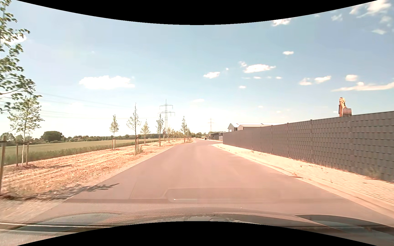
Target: Follow the waypoints while adhering to traffic rules and regulations
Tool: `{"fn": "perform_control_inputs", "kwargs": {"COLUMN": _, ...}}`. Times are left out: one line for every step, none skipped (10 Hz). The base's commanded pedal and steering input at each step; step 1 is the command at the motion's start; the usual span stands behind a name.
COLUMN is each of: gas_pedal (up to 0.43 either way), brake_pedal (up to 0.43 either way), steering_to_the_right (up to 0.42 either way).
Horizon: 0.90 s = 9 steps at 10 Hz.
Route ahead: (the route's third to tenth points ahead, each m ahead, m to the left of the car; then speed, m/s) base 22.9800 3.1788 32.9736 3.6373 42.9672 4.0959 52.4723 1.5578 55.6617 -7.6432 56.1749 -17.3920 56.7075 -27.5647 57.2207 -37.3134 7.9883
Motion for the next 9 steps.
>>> {"fn": "perform_control_inputs", "kwargs": {"gas_pedal": 0.157, "brake_pedal": 0.000, "steering_to_the_right": -0.003}}
{"fn": "perform_control_inputs", "kwargs": {"gas_pedal": 0.157, "brake_pedal": 0.000, "steering_to_the_right": -0.006}}
{"fn": "perform_control_inputs", "kwargs": {"gas_pedal": 0.150, "brake_pedal": 0.000, "steering_to_the_right": -0.009}}
{"fn": "perform_control_inputs", "kwargs": {"gas_pedal": 0.150, "brake_pedal": 0.000, "steering_to_the_right": -0.010}}
{"fn": "perform_control_inputs", "kwargs": {"gas_pedal": 0.150, "brake_pedal": 0.000, "steering_to_the_right": -0.009}}
{"fn": "perform_control_inputs", "kwargs": {"gas_pedal": 0.138, "brake_pedal": 0.000, "steering_to_the_right": -0.005}}
{"fn": "perform_control_inputs", "kwargs": {"gas_pedal": 0.138, "brake_pedal": 0.000, "steering_to_the_right": -0.004}}
{"fn": "perform_control_inputs", "kwargs": {"gas_pedal": 0.138, "brake_pedal": 0.000, "steering_to_the_right": -0.004}}
{"fn": "perform_control_inputs", "kwargs": {"gas_pedal": 0.130, "brake_pedal": 0.000, "steering_to_the_right": -0.004}}
